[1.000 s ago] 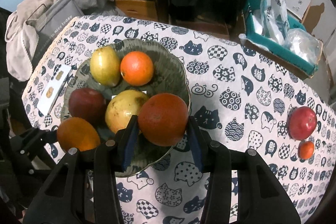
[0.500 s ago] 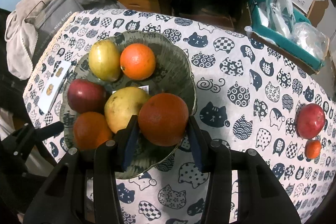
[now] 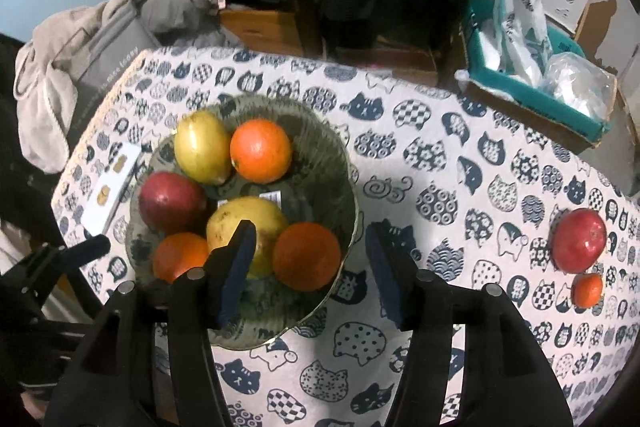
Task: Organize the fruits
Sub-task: 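Open both tools and withdraw them from the bowl toward the red apple, then grasp the small orange with the right tool while the left tool approaches the red apple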
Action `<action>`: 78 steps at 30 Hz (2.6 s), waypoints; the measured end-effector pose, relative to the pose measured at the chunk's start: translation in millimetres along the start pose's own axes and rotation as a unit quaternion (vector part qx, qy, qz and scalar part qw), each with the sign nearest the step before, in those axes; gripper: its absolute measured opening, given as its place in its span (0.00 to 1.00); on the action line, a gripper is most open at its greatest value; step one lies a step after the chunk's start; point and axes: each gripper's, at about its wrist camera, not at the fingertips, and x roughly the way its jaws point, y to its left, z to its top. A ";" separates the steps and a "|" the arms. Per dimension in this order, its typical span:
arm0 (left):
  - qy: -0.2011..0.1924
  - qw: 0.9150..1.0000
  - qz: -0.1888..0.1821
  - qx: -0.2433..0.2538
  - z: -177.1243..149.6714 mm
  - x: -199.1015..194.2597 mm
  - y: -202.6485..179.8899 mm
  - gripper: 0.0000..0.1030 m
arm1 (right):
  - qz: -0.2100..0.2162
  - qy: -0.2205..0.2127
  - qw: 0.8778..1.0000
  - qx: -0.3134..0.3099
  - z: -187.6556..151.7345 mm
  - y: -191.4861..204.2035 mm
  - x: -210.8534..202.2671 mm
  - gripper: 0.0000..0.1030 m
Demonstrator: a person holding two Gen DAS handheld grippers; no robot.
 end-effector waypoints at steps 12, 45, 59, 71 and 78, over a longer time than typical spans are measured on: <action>-0.052 0.998 -0.003 0.016 10.9 -33.6 -16.6 0.86 | -0.033 -0.068 0.997 0.011 6.7 -12.6 -55.2 0.58; -0.190 0.975 -0.053 0.103 23.1 -143.3 -123.4 0.98 | -0.142 -0.229 0.963 0.019 -43.0 -66.6 -232.9 0.75; -0.193 0.967 -0.080 0.147 20.8 -148.8 -185.7 0.98 | -0.202 -0.239 0.946 0.080 -79.0 -137.5 -264.2 0.76; -0.183 0.962 -0.081 0.183 18.7 -132.9 -228.7 0.98 | -0.224 -0.231 0.939 0.123 -105.0 -184.3 -269.8 0.76; -0.152 0.965 -0.068 0.203 20.3 -98.3 -248.9 0.98 | -0.218 -0.199 0.945 0.138 -108.8 -209.0 -241.3 0.76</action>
